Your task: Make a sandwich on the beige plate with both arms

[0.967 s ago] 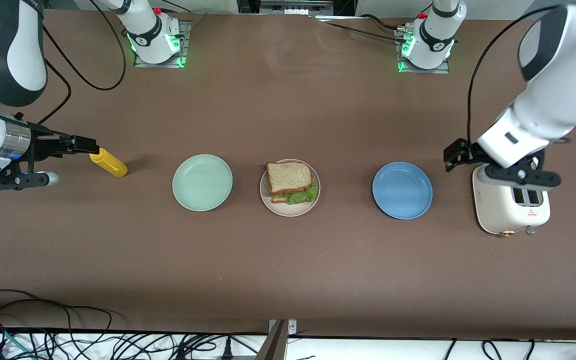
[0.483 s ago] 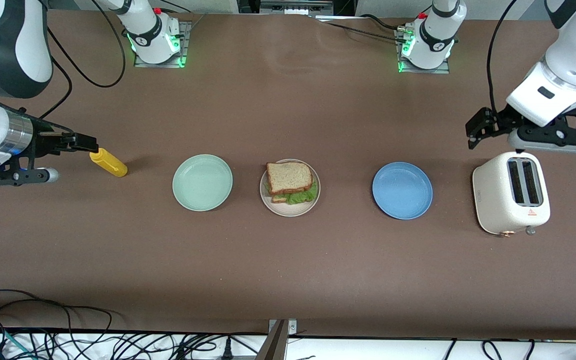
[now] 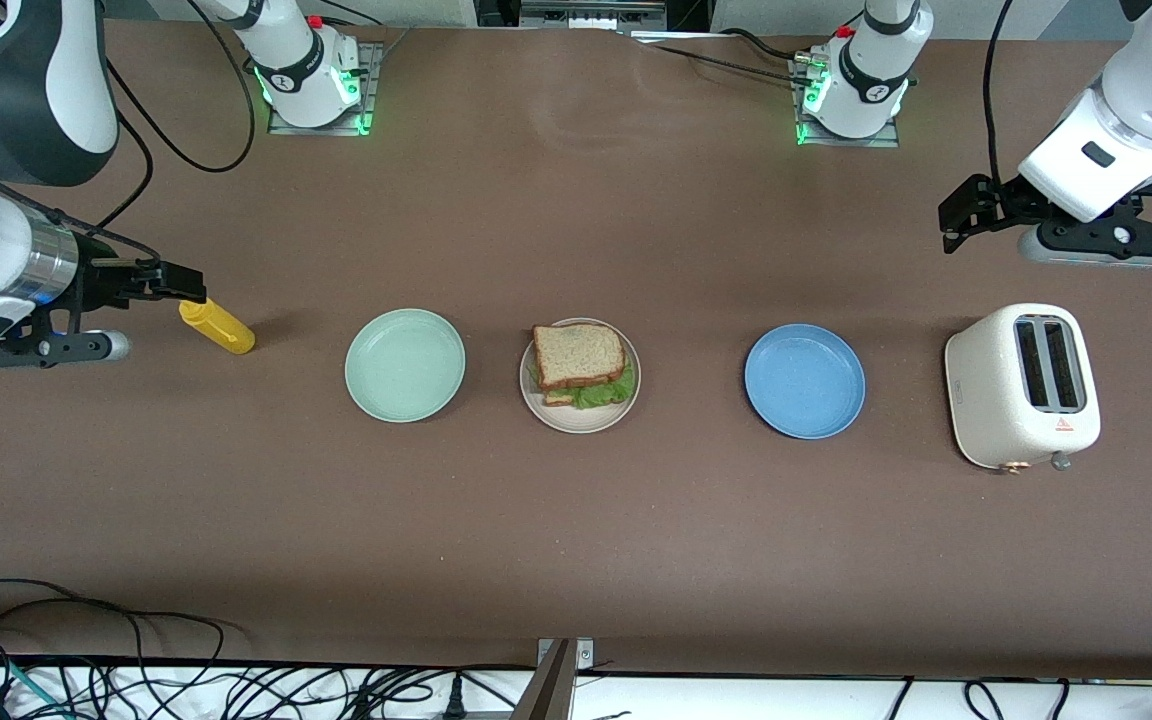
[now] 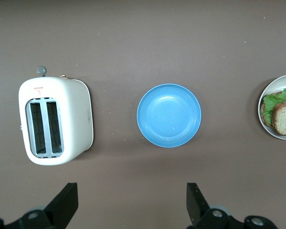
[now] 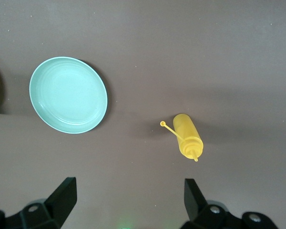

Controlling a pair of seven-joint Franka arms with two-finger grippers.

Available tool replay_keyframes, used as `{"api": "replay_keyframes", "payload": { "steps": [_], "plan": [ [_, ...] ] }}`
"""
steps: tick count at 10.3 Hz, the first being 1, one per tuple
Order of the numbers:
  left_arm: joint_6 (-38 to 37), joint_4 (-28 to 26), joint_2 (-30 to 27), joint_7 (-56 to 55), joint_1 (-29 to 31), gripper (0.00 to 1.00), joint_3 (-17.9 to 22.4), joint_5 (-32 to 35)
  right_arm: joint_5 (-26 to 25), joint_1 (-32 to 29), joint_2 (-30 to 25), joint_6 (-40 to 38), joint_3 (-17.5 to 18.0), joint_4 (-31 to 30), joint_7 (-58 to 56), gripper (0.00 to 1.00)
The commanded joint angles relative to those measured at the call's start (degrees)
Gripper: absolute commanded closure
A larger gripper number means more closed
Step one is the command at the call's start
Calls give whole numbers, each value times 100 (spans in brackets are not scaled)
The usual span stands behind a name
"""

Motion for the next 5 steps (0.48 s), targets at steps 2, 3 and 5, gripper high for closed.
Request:
{"api": "replay_keyframes", "payload": {
  "steps": [2, 3, 5],
  "plan": [
    [-89, 216, 86, 42, 227, 0, 45, -493, -127, 58, -217, 110, 31, -222, 107, 0],
    [-89, 216, 86, 60, 429, 0, 45, -670, -127, 58, -209, 110, 31, -222, 107, 0],
    [-116, 208, 69, 51, 483, 0, 45, -602, -127, 58, -217, 110, 31, -222, 98, 0]
  ]
}}
